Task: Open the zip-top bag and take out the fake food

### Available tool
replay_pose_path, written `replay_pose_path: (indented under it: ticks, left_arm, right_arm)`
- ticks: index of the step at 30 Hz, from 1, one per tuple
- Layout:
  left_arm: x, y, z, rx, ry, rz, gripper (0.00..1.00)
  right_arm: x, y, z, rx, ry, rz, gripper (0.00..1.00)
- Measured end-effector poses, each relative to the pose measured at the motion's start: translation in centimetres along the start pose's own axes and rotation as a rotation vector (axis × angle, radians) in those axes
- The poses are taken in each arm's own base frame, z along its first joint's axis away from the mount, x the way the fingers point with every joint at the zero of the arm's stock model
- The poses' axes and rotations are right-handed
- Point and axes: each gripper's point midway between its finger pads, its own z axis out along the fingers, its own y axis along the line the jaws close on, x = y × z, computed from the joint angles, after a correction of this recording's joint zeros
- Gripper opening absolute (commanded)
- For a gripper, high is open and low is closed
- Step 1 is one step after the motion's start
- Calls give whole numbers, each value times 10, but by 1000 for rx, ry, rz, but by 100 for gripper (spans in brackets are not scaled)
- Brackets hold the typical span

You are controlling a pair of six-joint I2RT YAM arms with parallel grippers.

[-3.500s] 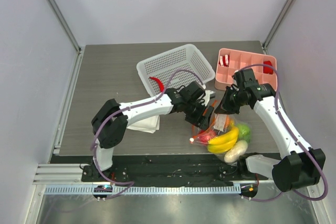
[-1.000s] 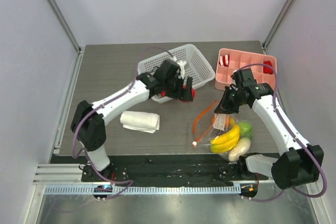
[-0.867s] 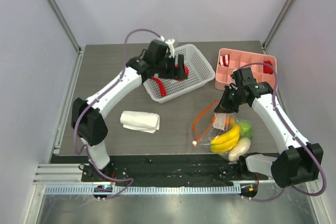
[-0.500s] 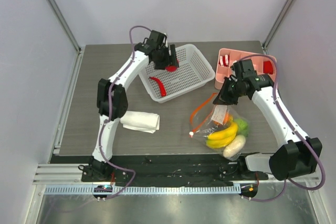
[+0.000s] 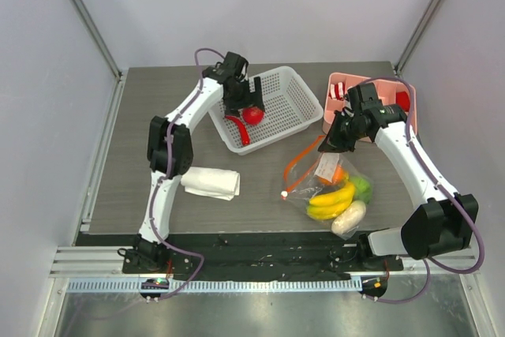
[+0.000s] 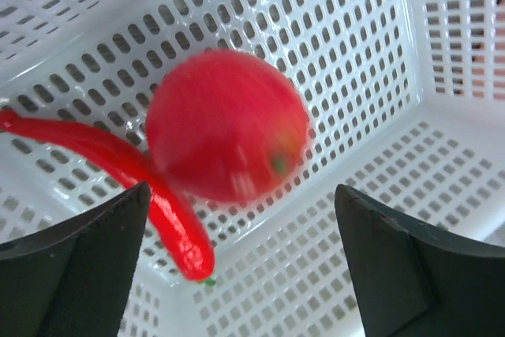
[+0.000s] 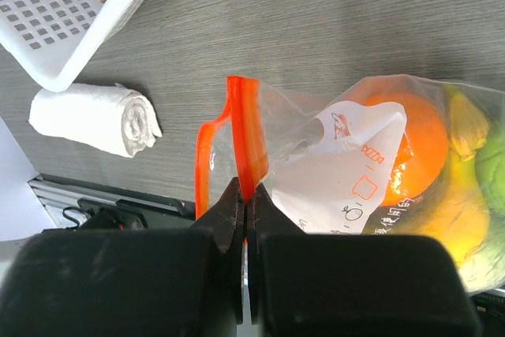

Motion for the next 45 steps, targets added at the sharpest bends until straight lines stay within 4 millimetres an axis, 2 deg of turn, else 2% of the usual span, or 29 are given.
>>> replay_pose_path:
  ticks: [4, 5, 6, 7, 9, 10, 11, 12, 13, 16, 18, 21, 22, 25, 32, 38, 45]
  left_arm:
    - [0, -8, -31, 11, -19, 4, 99]
    - [-2, -12, -44, 21, -30, 7, 91]
    - [-4, -18, -57, 34, -46, 12, 87]
    - [-5, -24, -72, 57, -59, 15, 75]
    - [-2, -40, -100, 122, -85, 23, 66]
    - [3, -46, -116, 161, -98, 26, 64]
    - [12, -53, -129, 195, -93, 24, 55]
    - [22, -64, -144, 254, -98, 22, 52]
    - [32, -77, -156, 317, -111, 24, 44]
    - [84, -120, -177, 492, -91, 63, 21]
    - [118, -146, -175, 569, -41, 87, 20]
    - [164, -176, -161, 630, 40, 124, 17]
    - [178, -182, -156, 637, 68, 133, 10]
    - [203, -192, -143, 635, 115, 130, 9]
    - [221, -184, -115, 561, 121, 86, 13]
    - [233, -178, -82, 504, 153, 69, 15]
    - [244, -174, -60, 473, 181, 71, 33]
  right_arm:
    - [0, 1, 0, -3, 2, 0, 1]
    - [1, 1, 0, -4, 3, 0, 1]
    - [1, 1, 0, -6, 3, 0, 1]
    - [1, 1, 0, -8, 4, 1, 1]
    - [2, 2, -1, -13, 8, 2, 1]
    - [2, 3, -1, -16, 9, 2, 1]
    - [2, 4, -1, -19, 11, 3, 1]
    - [3, 4, -2, -21, 12, 2, 1]
    - [4, 5, -3, -24, 13, 0, 1]
    - [7, 8, -4, -31, 18, -3, 1]
    - [8, 9, -5, -36, 19, 0, 1]
    - [10, 12, -7, -47, 22, 7, 1]
    - [10, 13, -7, -49, 24, 9, 1]
    - [9, 16, -9, -56, 24, 14, 1]
    - [9, 22, -13, -72, 25, 23, 1]
    - [11, 25, -17, -88, 23, 23, 1]
    - [14, 30, -19, -102, 26, 26, 1]
